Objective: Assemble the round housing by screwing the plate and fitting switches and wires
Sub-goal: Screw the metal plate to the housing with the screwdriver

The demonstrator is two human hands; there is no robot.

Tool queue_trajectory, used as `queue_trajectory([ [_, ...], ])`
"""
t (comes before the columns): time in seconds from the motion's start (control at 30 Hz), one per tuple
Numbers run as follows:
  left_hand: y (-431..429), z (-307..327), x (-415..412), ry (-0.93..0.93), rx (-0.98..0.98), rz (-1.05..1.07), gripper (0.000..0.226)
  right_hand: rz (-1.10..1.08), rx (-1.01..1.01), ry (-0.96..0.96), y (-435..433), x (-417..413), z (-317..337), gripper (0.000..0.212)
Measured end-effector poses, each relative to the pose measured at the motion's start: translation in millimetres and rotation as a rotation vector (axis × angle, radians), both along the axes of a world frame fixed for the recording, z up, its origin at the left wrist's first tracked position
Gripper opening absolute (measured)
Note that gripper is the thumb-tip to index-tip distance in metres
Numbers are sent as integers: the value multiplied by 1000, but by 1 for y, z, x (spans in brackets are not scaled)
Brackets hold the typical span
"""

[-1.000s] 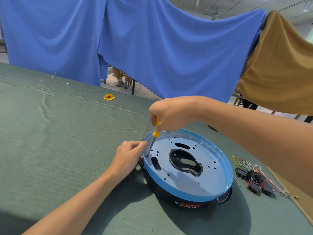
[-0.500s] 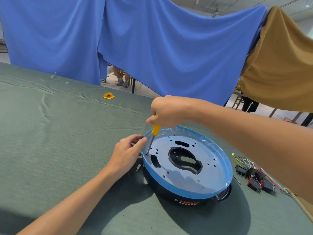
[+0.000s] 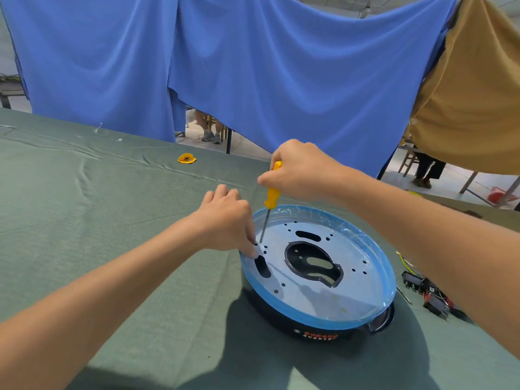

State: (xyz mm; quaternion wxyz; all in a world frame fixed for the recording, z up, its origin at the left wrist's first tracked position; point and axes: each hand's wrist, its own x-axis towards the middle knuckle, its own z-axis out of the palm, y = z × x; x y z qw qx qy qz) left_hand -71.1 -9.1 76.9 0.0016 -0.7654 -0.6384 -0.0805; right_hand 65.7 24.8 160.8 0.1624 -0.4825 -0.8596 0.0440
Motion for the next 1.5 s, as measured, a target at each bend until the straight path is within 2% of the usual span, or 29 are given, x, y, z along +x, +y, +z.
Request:
queue_trajectory([
  [0.13,4,-3,8,90,26,-19,18,-13,-41,-22,3,24,-9,29],
  [0.23,3,-7,11,159,33,-1,40,19,-46,0,2,33,-23,28],
  [0.47,3,-13,13,258,78,63,41,122,-4,52,0,32,-28,30],
  [0.7,10,-13,16,149,11,156,22,176,7,91,0,33,-30,34],
  [1.07,7,-15,22,218,28,108,35,188,-5,127,2,39,-32,34],
  [1.27,1,-13,14,360,82,51,43,192,15,135,0,40,-32,34],
  [1.33,-2,-17,15,394,137,63,39,199,34,149,-1,40,-32,33],
  [1.5,-5,-23,22,333,149,157,29,208,61,179,-4,38,-34,31],
])
